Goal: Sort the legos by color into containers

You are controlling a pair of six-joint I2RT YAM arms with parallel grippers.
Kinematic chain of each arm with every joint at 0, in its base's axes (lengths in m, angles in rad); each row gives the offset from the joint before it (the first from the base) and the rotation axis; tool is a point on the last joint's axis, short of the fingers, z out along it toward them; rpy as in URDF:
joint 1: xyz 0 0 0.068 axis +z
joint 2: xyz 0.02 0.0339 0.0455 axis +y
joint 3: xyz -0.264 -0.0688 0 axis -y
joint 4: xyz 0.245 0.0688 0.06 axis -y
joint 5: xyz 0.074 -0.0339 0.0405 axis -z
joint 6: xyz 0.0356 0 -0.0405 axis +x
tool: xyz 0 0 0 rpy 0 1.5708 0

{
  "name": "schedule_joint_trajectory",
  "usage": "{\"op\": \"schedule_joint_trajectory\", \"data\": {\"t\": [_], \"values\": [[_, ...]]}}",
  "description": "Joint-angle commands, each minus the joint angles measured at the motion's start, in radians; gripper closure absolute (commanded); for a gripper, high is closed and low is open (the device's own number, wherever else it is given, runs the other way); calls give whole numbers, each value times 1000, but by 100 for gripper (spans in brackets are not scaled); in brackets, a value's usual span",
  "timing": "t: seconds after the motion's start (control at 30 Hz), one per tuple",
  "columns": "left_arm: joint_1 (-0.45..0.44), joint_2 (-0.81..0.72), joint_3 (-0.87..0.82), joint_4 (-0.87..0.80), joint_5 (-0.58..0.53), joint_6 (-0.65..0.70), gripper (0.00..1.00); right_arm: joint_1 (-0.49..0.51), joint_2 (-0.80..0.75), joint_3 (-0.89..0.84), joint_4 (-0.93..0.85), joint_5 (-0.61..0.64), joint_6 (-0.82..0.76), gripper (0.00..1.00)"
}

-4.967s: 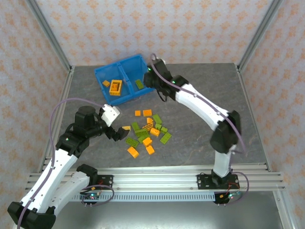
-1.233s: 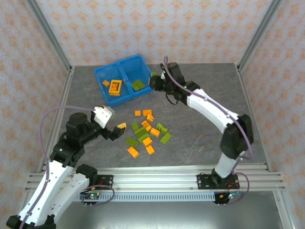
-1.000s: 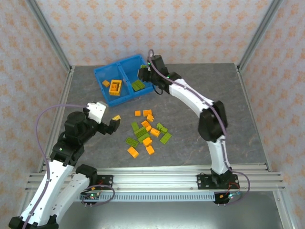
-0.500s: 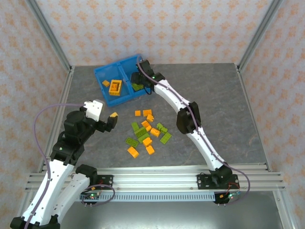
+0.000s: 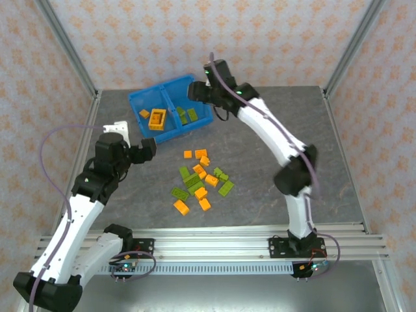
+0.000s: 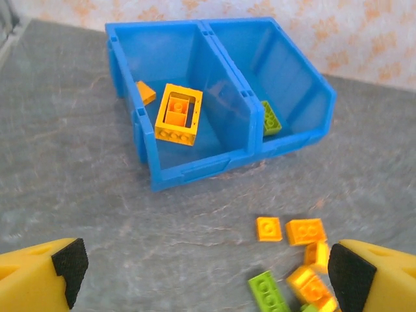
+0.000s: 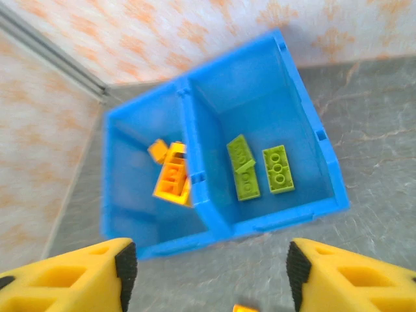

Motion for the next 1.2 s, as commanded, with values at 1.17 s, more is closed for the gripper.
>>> {"op": "schedule_joint_trajectory", "data": {"t": [1.17], "values": [[-301,1112,503,-158,-115,-468,36,21,-629,-591,-174,-159,-14,1]]}}
